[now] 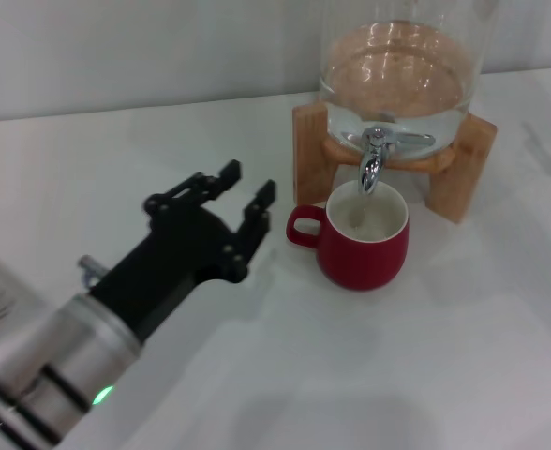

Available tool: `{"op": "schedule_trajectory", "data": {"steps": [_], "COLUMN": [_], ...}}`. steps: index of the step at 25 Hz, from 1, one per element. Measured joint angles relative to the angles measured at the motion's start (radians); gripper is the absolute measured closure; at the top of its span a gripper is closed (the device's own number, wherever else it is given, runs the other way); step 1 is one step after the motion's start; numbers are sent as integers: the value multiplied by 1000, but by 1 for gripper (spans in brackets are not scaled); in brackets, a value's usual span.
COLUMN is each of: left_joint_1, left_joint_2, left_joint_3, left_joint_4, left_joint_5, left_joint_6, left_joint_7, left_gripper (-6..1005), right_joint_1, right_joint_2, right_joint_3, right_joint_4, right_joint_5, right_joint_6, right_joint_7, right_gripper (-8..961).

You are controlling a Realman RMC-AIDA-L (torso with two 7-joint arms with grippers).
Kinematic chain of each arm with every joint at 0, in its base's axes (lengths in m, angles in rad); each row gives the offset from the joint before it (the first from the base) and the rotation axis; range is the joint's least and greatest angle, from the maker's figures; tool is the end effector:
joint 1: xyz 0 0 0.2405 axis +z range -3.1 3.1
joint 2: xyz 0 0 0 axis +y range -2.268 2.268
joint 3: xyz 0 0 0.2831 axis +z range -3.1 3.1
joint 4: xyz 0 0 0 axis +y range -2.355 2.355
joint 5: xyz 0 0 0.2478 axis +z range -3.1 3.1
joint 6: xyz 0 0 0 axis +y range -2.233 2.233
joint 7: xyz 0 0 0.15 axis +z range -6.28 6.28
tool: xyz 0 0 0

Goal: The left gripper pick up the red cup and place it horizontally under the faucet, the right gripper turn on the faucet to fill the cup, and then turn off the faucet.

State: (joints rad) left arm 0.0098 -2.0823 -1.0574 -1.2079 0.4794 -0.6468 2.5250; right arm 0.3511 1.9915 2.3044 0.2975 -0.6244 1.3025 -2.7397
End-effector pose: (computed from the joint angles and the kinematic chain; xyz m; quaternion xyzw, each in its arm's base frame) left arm -0.1910 0.3017 -0.1162 -0.8583 -0.1276 -0.3576 0.3452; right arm 0.4055 0.3642 0.0894 -0.6540 0.1267 0.3345 0.6666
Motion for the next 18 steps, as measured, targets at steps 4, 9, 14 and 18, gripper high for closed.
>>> {"op": "schedule_trajectory", "data": {"steps": [4, 9, 14, 18], "left_joint_1": [32, 40, 7, -12], "left_joint_2": [-5, -5, 0, 0], "left_joint_3": [-77, -189, -350, -425], "left_joint_4": [65, 170, 275, 321], "left_joint_5": [-32, -191, -270, -296], "left_joint_6": [-141, -260, -371, -393], "left_joint_7": [48, 175, 179, 171], "left_gripper": [509, 505, 501, 477], "right_joint_1": [1, 2, 4, 2], "right_joint_2": [-2, -5, -7, -3], "right_joint_3": [1, 8, 30, 33], "right_joint_4": [2, 8, 10, 11], "right_joint_5": [1, 3, 4, 12], "right_joint_6": [0, 0, 0, 15], "right_joint_7": [0, 0, 0, 0], "right_gripper": [285, 286, 286, 286]}}
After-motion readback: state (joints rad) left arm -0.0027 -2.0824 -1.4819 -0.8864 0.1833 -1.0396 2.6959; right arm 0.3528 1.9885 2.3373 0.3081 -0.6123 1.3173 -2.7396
